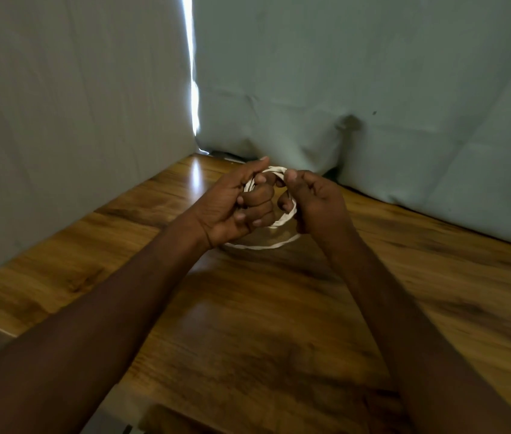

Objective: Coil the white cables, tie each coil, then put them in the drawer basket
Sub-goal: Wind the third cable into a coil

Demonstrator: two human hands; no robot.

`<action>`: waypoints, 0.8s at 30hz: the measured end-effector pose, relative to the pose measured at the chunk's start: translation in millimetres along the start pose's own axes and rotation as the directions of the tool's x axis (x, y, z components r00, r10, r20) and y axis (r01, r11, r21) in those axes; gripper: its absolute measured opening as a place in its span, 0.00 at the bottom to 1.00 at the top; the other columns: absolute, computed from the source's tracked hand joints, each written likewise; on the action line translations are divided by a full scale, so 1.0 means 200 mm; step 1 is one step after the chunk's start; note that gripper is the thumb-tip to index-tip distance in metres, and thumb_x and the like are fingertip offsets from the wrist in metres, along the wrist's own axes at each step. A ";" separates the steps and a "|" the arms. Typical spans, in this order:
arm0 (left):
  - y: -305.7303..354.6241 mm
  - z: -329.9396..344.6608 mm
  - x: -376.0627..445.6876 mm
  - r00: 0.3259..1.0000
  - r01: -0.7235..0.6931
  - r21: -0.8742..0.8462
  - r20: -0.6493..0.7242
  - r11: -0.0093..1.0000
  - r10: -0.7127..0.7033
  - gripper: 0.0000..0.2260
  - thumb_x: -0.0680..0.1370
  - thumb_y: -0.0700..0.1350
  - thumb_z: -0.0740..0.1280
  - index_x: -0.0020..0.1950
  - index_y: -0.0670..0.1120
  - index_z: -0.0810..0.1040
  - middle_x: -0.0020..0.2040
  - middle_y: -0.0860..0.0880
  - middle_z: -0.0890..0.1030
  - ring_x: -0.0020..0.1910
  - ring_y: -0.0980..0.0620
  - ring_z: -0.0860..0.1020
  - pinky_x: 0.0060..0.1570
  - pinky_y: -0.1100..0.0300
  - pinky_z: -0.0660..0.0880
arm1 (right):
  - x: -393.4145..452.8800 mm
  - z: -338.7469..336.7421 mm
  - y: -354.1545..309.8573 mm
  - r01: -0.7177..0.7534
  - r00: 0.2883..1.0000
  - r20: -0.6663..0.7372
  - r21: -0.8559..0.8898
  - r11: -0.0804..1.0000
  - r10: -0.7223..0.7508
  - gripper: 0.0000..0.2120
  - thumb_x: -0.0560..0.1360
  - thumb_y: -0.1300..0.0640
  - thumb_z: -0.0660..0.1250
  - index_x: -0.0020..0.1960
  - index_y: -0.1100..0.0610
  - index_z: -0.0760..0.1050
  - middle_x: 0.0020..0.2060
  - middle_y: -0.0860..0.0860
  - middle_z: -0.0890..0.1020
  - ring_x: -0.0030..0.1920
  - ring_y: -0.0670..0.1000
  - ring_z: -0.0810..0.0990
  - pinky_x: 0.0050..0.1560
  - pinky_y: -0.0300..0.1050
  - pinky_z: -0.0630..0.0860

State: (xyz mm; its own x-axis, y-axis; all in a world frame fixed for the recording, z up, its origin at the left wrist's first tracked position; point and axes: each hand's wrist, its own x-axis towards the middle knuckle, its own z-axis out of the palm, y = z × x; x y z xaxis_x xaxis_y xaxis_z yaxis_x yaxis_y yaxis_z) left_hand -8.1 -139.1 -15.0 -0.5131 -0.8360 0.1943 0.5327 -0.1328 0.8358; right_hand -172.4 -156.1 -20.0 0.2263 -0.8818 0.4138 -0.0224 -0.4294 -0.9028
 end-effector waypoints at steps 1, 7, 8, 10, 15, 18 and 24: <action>0.00 0.00 0.00 1.000 -0.008 0.003 -0.006 1.000 0.008 0.16 0.87 0.52 0.51 0.40 0.49 0.64 0.22 0.53 0.55 0.15 0.57 0.61 0.22 0.62 0.66 | 0.00 0.00 0.00 -0.045 0.999 0.015 0.054 0.998 0.045 0.12 0.85 0.53 0.64 0.54 0.61 0.81 0.28 0.51 0.75 0.23 0.44 0.66 0.24 0.36 0.62; 0.03 -0.02 -0.01 0.995 -0.081 -0.100 -0.061 0.992 0.075 0.18 0.85 0.54 0.54 0.37 0.48 0.68 0.22 0.54 0.55 0.14 0.56 0.56 0.21 0.62 0.61 | 0.02 -0.07 0.03 -0.162 0.987 0.037 0.199 0.967 0.158 0.07 0.81 0.57 0.69 0.51 0.60 0.82 0.32 0.50 0.79 0.27 0.45 0.69 0.27 0.38 0.67; 0.03 -0.03 -0.01 0.995 -0.083 -0.125 -0.061 0.989 0.075 0.19 0.86 0.53 0.54 0.37 0.48 0.68 0.21 0.54 0.57 0.14 0.56 0.57 0.21 0.62 0.60 | 0.02 -0.08 0.03 -0.174 0.985 0.056 0.181 0.968 0.166 0.07 0.82 0.57 0.69 0.50 0.60 0.81 0.32 0.51 0.78 0.28 0.46 0.70 0.28 0.39 0.69; 0.03 -0.04 -0.01 0.997 -0.078 -0.181 -0.039 0.980 0.072 0.19 0.87 0.53 0.52 0.39 0.48 0.67 0.19 0.54 0.62 0.14 0.57 0.62 0.23 0.63 0.61 | 0.02 -0.07 0.04 -0.194 0.980 0.066 0.148 0.970 0.186 0.10 0.82 0.54 0.69 0.48 0.60 0.81 0.31 0.50 0.77 0.28 0.46 0.71 0.29 0.40 0.71; 0.02 0.00 -0.02 0.993 -0.086 -0.218 0.063 0.972 0.102 0.17 0.88 0.53 0.49 0.43 0.48 0.64 0.21 0.52 0.61 0.15 0.56 0.67 0.25 0.64 0.64 | 0.04 -0.15 -0.01 -0.022 0.984 -0.177 -0.032 0.999 0.016 0.11 0.81 0.50 0.70 0.45 0.56 0.82 0.32 0.50 0.75 0.27 0.45 0.70 0.28 0.39 0.69; 0.03 -0.02 -0.02 0.983 -0.088 -0.360 0.121 0.929 0.140 0.17 0.88 0.52 0.50 0.43 0.47 0.65 0.23 0.53 0.61 0.16 0.55 0.65 0.27 0.61 0.68 | 0.04 -0.19 -0.02 -0.016 0.984 -0.179 -0.006 1.000 0.015 0.08 0.81 0.53 0.70 0.52 0.57 0.82 0.36 0.52 0.76 0.27 0.45 0.70 0.26 0.40 0.70; 0.09 -0.12 -0.04 0.935 -0.351 -0.472 -0.220 0.809 0.277 0.18 0.88 0.47 0.54 0.39 0.43 0.70 0.23 0.51 0.68 0.18 0.55 0.69 0.25 0.59 0.72 | 0.01 -0.13 0.05 -0.166 0.985 0.011 -0.222 0.961 0.173 0.08 0.84 0.59 0.65 0.53 0.53 0.82 0.37 0.52 0.80 0.28 0.45 0.74 0.25 0.37 0.69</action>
State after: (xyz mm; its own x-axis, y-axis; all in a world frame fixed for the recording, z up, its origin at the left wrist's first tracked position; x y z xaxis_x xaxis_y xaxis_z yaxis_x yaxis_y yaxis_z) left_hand 22.4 -148.0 -13.5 -0.1838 -0.9360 0.3004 0.9286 -0.0650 0.3654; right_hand -196.9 -166.7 -25.0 0.2301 -0.9405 0.2499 -0.2752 -0.3092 -0.9103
